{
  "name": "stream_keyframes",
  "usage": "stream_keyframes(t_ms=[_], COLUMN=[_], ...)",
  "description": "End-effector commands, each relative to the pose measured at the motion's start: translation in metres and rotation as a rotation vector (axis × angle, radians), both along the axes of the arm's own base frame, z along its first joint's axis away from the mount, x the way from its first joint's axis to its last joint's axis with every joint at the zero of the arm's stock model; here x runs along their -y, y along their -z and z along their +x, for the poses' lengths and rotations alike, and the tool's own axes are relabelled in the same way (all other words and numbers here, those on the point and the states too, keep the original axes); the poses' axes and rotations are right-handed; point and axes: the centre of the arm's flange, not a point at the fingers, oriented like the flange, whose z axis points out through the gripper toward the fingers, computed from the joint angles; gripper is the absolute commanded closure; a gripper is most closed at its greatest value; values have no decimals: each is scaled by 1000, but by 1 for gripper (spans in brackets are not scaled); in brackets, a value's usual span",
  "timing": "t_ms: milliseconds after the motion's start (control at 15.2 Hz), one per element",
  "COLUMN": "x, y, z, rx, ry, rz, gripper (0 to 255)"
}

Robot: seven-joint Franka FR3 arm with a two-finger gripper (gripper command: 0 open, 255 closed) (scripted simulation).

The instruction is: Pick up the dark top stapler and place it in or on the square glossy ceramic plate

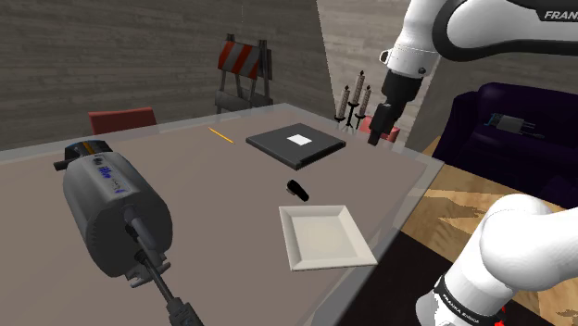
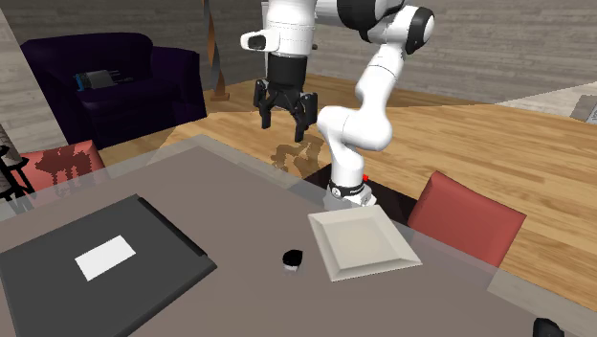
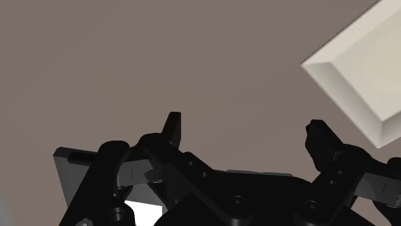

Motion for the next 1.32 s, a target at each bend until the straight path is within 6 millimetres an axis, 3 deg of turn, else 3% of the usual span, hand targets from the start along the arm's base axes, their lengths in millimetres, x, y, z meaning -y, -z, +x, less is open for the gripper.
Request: stream_keyframes(t_ms=[0, 924, 1254], x=[0, -125, -164], y=[0, 92, 122], z=[0, 112, 144], rx=[0, -62, -81], ry=[0, -62, -80], rz=[0, -23, -30], gripper=[0, 0, 0])
